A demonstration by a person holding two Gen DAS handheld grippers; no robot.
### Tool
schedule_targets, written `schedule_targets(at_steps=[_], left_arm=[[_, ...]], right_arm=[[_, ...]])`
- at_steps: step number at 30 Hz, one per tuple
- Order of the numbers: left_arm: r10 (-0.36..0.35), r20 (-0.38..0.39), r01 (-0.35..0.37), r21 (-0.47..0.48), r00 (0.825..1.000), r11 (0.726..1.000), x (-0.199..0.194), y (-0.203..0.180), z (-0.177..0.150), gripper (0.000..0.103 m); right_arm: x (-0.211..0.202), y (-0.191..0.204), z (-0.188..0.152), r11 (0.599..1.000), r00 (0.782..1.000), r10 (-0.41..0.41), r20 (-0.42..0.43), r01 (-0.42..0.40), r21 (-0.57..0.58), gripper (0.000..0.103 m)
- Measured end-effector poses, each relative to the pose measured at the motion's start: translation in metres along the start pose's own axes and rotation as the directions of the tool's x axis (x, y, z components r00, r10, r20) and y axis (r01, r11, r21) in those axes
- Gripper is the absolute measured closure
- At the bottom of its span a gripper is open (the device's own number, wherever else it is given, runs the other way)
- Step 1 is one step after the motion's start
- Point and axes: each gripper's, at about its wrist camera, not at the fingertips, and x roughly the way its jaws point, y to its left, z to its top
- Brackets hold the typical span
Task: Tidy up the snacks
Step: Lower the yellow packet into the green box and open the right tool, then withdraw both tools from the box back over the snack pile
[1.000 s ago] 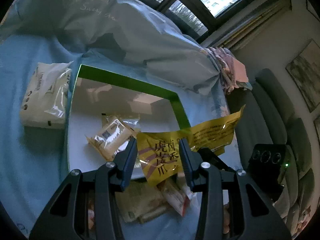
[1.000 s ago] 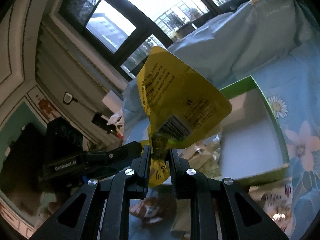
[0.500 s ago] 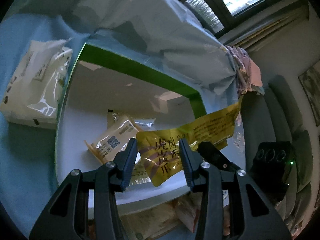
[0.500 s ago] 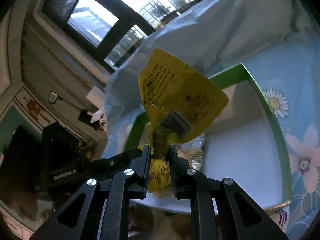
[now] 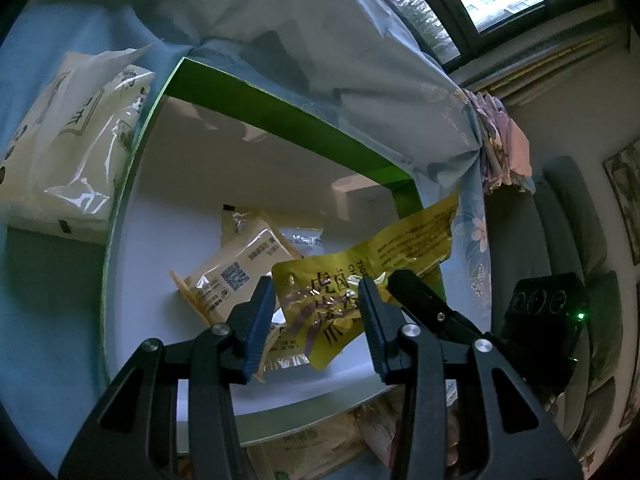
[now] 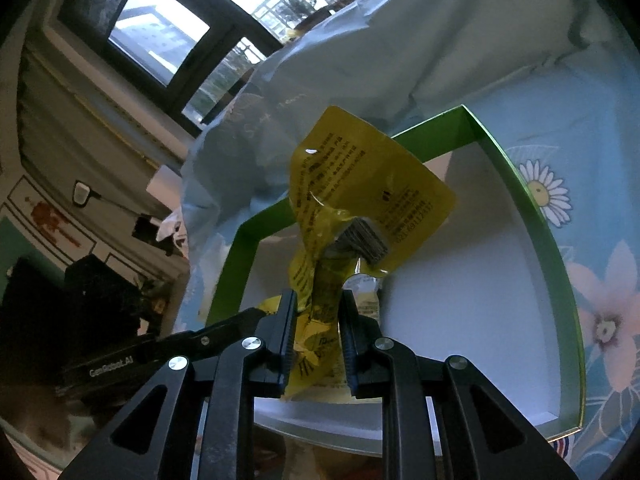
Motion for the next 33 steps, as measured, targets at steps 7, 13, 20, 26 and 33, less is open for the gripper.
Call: schedule_targets(at_steps=[7,13,20,26,33], left_arm=[[0.008,0.009,-0.008,-0.001,1.000,1.000,-0.001,-0.001,-0.001,0.061],[0.036,0.042,-0.036,0.012,0.998,0.999,-0.008,-0.006,-0.001,0.044],[0.094,0.077,-0.099,0.063,0.993,0.993,-0.016,-0.019,-0.004,0.024],[0.117,0.122,-0.129,0.096,0.986,0.987,-0.028,-0.025,-0.007,0.018],[0.185,0.185,-0.213,0.142,0.965,0.967,-0.050,-0.039,-0.015,0.011]], right_arm=[[0.002,0.002,0.000,0.997,0.997,-0.071,-0.008,0.071,-0.027,0.080],[-0.003,0.002,0.000,0.987,0.987,-0.158,0.008,0.158,-0.042,0.069],[-0.023,0.012,-0.002,0.969,0.971,-0.228,0.065,0.233,-0.084,0.052],[-0.050,0.025,-0.007,0.946,0.950,-0.286,0.125,0.300,-0.122,0.046],[-0.077,0.039,-0.014,0.921,0.927,-0.330,0.178,0.358,-0.153,0.037]])
